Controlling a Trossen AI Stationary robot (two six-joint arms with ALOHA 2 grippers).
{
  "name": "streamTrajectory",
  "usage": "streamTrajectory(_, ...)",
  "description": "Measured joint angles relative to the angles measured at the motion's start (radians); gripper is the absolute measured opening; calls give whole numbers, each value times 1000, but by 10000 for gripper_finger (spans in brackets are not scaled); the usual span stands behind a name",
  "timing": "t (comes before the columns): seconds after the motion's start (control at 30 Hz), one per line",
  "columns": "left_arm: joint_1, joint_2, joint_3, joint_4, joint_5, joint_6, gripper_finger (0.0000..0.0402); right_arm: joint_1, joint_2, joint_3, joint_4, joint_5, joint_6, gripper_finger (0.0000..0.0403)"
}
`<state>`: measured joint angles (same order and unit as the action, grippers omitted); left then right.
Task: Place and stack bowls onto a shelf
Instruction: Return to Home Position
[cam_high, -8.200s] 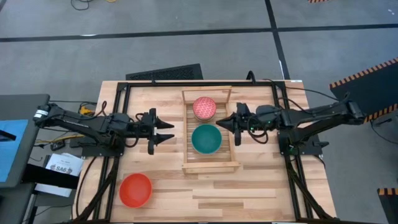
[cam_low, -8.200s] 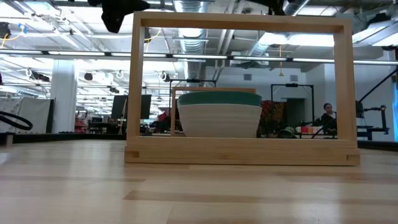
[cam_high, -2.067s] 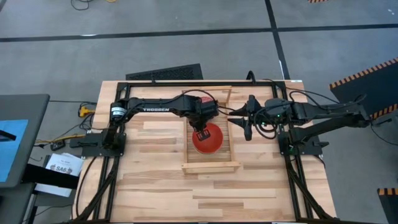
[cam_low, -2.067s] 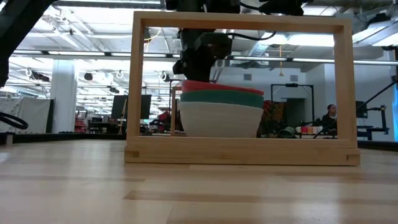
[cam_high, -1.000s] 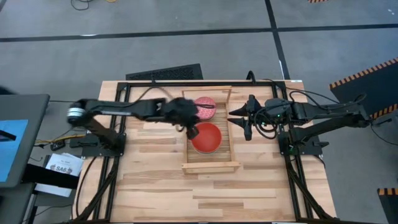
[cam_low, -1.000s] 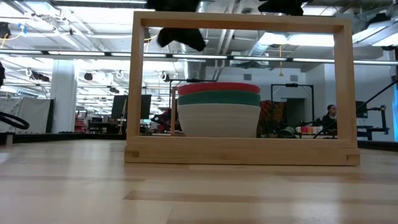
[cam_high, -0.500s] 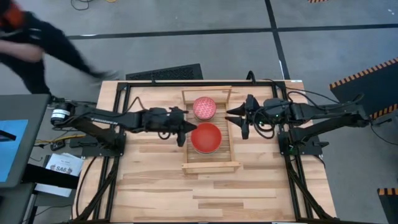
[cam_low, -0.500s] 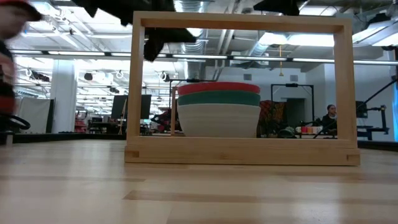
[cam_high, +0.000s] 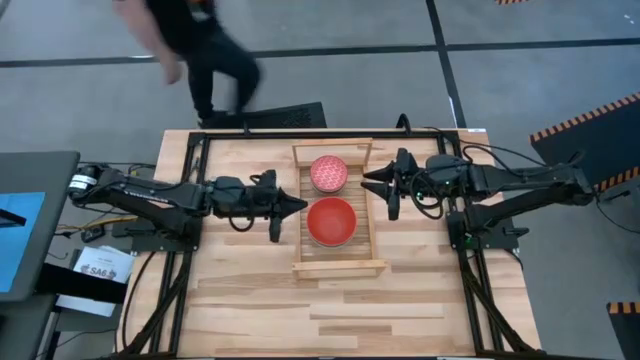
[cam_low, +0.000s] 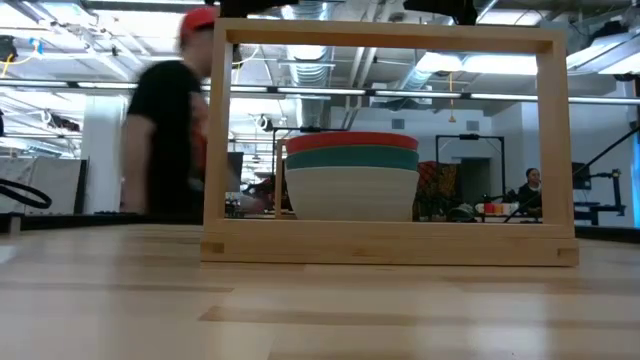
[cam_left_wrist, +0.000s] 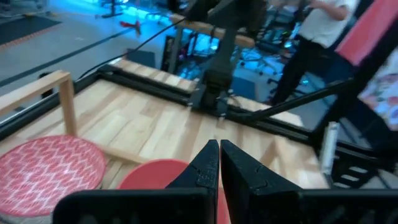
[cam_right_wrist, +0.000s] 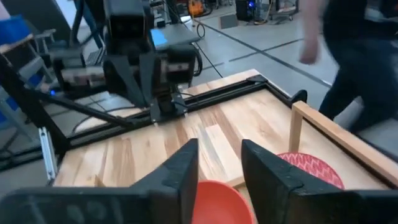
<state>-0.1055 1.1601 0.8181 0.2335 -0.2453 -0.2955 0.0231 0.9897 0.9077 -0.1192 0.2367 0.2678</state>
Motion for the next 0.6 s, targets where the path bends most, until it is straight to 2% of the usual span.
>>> streamTrajectory(0.1, -3, -53, 0, -39, 29, 2, 0, 5, -2, 0, -1, -8, -54, 114)
streamTrajectory(0.23, -24, -146, -6, -134, 6, 61, 0, 7, -2, 0, -2, -33, -95, 29)
streamTrajectory(0.27, -30, -172, -13, -164, 0, 73, 0, 7, -2, 0, -3, -39, -107, 19)
streamTrajectory(0.43, -56, -331, -132, -170, -3, 78, 0, 7, -2, 0, -15, -52, -114, 27)
streamTrajectory(0.6, -85, -529, -330, -26, 4, 64, 0, 7, -2, 0, -45, -52, -91, 16)
